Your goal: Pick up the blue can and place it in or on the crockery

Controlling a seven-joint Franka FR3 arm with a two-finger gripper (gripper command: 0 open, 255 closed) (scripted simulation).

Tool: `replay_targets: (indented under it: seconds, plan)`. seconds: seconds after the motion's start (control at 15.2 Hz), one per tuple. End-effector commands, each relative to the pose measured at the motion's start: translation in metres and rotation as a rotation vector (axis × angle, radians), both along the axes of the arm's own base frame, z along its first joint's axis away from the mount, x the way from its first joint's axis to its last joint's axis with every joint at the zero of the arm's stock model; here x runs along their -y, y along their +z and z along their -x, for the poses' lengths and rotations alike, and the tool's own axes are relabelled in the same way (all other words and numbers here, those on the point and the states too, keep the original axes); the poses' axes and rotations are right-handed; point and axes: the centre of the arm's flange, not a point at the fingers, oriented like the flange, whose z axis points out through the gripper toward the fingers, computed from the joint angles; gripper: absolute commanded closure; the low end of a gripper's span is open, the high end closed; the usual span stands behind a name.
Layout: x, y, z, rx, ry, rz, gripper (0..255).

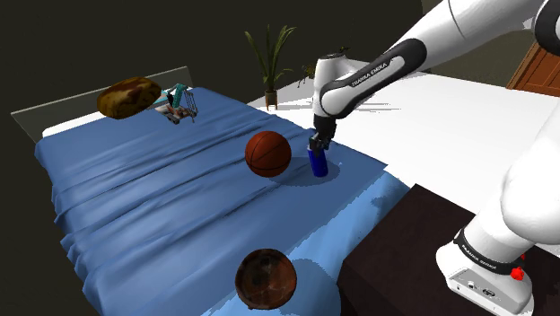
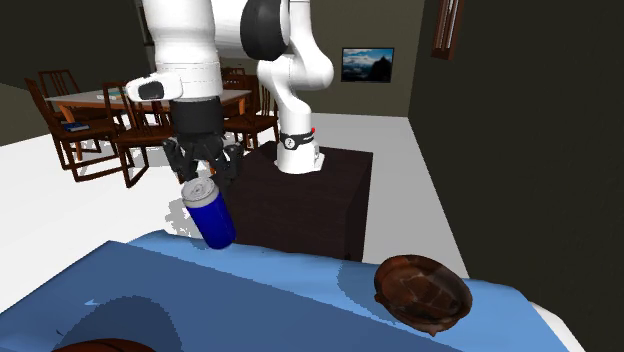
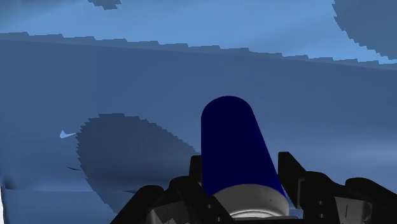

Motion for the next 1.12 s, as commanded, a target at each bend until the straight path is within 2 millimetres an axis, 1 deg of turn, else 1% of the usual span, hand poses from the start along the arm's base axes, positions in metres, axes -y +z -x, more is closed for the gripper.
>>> replay_targets:
  seconds: [0.0,1.06]
  plan:
    - [-0.025,0.004,0.012,0.001,-0.001,0.001,255]
    - [-0.226,0.025,0.076,0.001,-0.001,0.001,255]
